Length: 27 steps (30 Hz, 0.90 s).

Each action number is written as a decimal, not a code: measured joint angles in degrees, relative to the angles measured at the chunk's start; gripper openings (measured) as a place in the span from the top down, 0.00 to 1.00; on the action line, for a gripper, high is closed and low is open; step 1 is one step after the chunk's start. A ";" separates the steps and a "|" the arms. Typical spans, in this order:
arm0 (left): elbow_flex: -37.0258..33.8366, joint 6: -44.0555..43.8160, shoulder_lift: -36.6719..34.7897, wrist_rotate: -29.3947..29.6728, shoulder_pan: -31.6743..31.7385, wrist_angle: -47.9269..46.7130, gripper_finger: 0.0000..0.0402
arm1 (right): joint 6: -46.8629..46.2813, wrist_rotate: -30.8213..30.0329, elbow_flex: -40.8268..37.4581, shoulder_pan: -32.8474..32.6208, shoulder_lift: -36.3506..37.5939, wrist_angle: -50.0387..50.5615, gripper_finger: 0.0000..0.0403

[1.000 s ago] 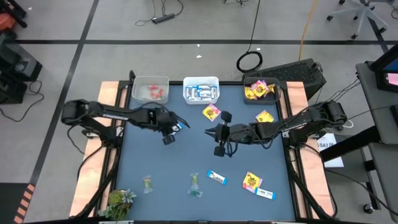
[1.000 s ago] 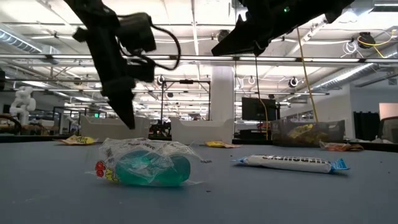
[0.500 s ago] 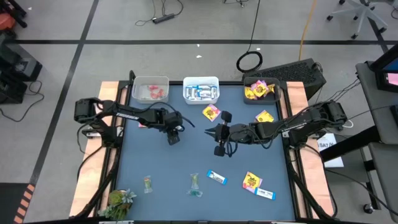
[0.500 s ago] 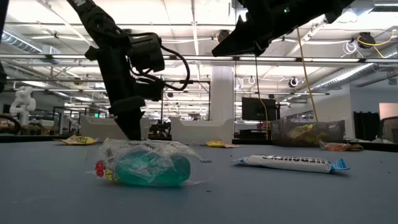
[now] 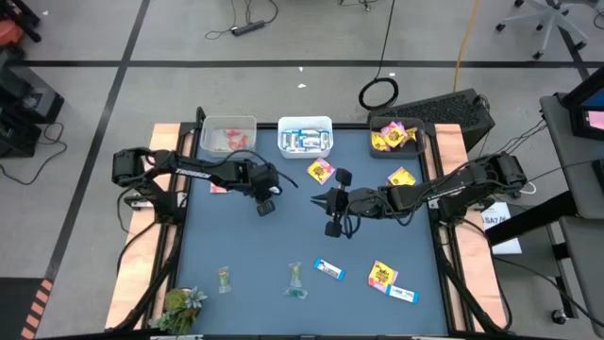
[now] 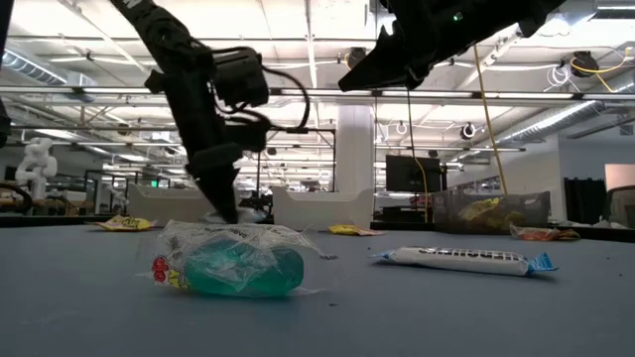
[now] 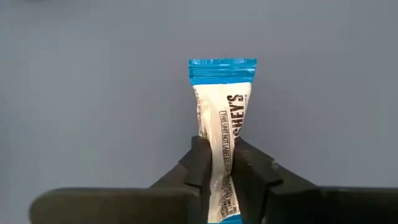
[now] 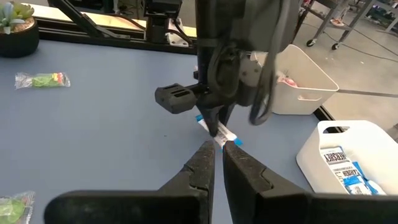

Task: Sort candy
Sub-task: Put the white chocolate into the white bin

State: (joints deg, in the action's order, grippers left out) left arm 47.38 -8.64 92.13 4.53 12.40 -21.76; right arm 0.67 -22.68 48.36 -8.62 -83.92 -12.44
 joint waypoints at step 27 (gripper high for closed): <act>21.90 13.70 5.32 -10.37 19.27 5.21 0.89 | -0.03 0.03 -0.02 0.19 0.00 0.56 0.94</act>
State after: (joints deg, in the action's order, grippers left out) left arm 69.28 5.05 97.44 -5.85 31.68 -16.56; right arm 0.64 -22.65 48.34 -8.43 -83.92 -11.88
